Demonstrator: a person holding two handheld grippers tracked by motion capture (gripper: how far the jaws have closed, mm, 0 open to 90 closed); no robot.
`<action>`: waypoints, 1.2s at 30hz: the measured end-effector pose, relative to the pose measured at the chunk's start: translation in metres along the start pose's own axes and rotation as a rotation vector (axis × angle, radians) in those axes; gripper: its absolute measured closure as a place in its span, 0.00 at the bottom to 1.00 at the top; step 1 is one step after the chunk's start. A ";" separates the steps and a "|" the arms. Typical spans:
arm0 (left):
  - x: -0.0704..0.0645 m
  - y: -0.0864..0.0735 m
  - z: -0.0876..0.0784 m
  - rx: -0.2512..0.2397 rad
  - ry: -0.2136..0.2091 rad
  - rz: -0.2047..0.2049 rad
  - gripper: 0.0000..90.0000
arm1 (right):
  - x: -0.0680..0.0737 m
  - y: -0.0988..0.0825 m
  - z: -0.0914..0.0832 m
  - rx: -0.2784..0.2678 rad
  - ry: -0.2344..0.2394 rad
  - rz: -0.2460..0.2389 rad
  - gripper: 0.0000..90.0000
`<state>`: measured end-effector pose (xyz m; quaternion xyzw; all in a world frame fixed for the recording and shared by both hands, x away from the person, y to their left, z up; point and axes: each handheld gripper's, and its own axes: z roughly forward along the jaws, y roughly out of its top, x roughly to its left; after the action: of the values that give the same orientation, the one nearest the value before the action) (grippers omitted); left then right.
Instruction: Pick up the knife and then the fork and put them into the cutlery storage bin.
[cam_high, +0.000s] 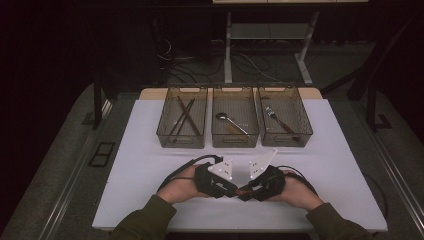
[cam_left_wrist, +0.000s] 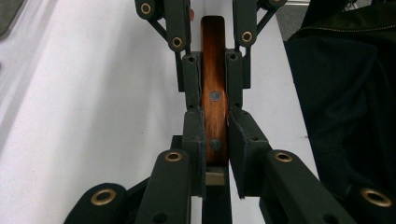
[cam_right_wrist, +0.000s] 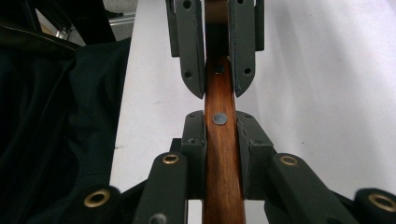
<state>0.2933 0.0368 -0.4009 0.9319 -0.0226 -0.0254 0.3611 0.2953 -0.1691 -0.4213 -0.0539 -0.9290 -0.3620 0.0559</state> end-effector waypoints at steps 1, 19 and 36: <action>0.000 0.000 0.000 -0.003 -0.002 -0.008 0.85 | 0.000 0.000 0.000 -0.001 0.000 0.004 0.84; 0.006 -0.044 -0.043 -0.180 0.234 -0.254 0.36 | -0.019 -0.021 -0.027 0.012 -0.159 0.127 0.84; -0.016 -0.097 -0.058 -0.232 0.456 -0.437 0.15 | -0.042 -0.038 -0.084 -0.108 -0.322 0.308 0.84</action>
<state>0.2832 0.1480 -0.4229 0.8492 0.2620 0.1044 0.4464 0.3372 -0.2568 -0.3909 -0.2549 -0.8861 -0.3850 -0.0413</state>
